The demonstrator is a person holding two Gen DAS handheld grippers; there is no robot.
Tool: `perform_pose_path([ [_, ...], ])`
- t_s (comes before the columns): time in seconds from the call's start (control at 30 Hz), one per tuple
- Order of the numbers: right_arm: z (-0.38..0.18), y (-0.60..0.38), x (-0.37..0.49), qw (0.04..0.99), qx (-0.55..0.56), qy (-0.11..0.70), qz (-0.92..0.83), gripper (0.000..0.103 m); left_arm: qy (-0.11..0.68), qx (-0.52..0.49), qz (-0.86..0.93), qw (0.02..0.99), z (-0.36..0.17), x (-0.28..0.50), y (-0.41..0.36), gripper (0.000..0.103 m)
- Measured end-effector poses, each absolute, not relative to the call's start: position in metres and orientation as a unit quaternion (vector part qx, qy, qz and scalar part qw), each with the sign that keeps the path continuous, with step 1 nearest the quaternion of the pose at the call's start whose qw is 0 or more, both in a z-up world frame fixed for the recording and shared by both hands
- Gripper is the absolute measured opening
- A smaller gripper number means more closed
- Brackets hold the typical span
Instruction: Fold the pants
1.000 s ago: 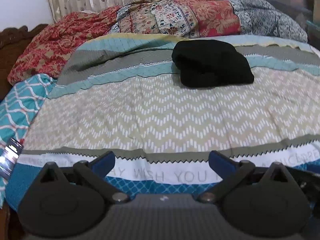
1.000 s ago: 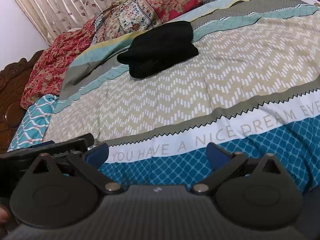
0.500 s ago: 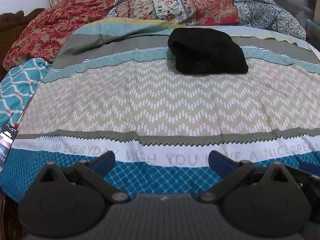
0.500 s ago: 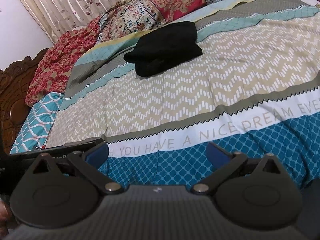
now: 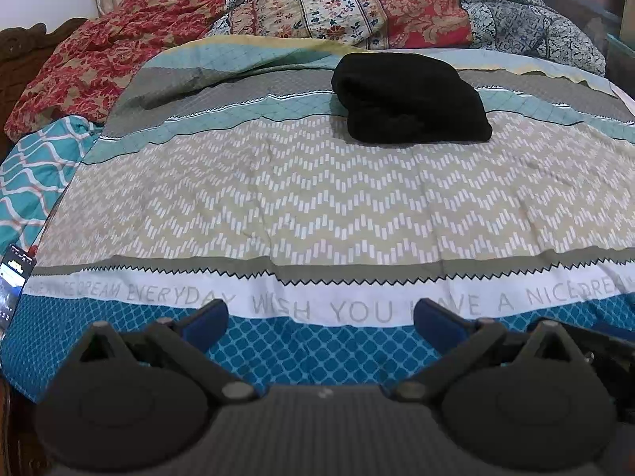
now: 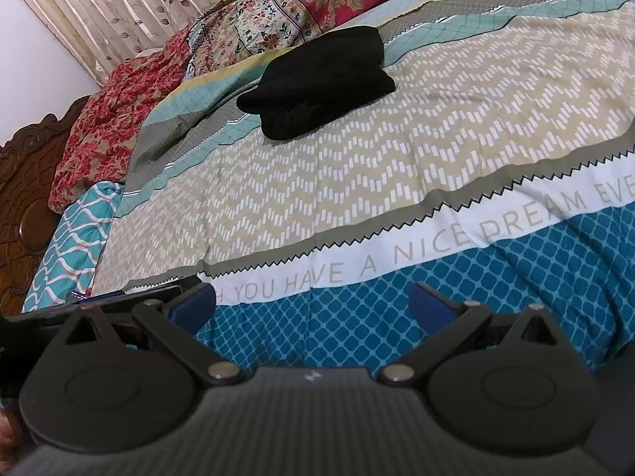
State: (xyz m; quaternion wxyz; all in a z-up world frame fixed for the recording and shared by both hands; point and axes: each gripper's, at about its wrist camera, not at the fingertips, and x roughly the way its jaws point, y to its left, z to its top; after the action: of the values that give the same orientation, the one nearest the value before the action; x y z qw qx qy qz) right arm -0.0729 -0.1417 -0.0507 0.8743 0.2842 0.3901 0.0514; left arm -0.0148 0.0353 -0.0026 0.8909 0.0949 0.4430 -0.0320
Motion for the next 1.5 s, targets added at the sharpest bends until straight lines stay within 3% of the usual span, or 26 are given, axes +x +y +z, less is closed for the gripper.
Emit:
perform_pose_path([
  [0.47, -0.054, -0.139, -0.071, 0.869, 0.287, 0.399, 0.051, 0.103, 0.461, 0.068, 0.0, 0.885, -0.009, -0.008, 0.058, 0.103],
  [1.5, -0.061, -0.14, -0.069, 0.863, 0.293, 0.41, 0.047, 0.103, 0.503, 0.111, 0.008, 0.857, -0.036, -0.007, 0.057, 0.103],
])
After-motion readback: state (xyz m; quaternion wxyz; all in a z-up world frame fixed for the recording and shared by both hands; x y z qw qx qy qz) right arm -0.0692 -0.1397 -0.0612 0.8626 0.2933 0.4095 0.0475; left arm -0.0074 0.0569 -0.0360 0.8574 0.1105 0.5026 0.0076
